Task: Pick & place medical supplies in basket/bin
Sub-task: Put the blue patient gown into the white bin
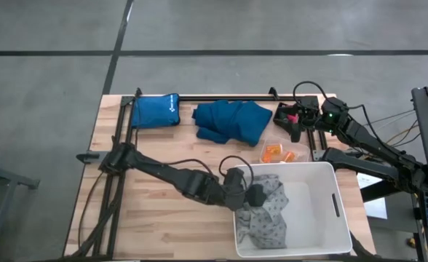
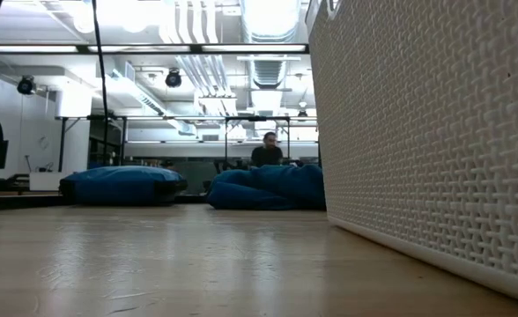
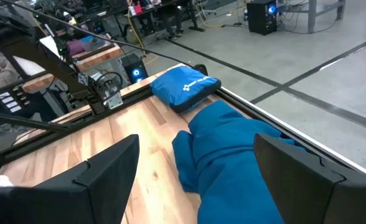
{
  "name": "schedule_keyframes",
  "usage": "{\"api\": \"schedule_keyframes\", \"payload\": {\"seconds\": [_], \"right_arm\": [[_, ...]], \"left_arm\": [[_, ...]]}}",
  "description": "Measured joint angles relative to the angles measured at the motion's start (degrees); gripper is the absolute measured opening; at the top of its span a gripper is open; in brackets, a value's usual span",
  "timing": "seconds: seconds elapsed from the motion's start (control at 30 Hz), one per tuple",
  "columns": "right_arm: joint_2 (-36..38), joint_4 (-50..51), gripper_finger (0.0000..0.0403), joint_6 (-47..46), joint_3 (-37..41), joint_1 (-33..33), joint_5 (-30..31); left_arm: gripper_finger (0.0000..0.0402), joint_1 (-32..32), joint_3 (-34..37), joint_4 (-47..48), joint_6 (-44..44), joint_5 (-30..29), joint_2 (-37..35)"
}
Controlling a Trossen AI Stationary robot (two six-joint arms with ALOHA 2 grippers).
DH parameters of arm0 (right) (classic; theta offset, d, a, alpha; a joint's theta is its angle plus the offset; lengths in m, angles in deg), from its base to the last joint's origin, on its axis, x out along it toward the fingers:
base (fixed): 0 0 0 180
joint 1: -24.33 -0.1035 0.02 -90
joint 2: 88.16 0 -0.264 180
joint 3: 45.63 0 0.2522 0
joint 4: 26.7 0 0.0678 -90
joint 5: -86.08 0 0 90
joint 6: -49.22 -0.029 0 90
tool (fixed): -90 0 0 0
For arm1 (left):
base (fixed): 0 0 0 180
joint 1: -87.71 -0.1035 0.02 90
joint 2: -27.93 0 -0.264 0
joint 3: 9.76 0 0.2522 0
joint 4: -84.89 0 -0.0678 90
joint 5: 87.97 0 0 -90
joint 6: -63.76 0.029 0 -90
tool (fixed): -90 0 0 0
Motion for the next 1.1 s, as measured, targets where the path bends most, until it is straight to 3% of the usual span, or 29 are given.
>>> {"api": "schedule_keyframes", "payload": {"seconds": [0.27,0.47,0.93,1.1], "right_arm": [[0.0,0.0,0.0311,0.0,0.0,0.0,0.0],[0.0,0.0,0.0311,0.0,0.0,0.0,0.0],[0.0,0.0,0.0311,0.0,0.0,0.0,0.0],[0.0,0.0,0.0311,0.0,0.0,0.0,0.0]], "left_arm": [[0.0285,0.1,-0.1,-1.4,5.7,-1.0,-2.7],[0.0274,0.2,0.0,-1.5,15.5,-4.2,-5.2],[0.0193,0.0,0.4,-1.4,51.1,-6.4,-9.8],[0.0189,-0.1,0.3,-0.4,65.2,-2.4,-11.7]]}}
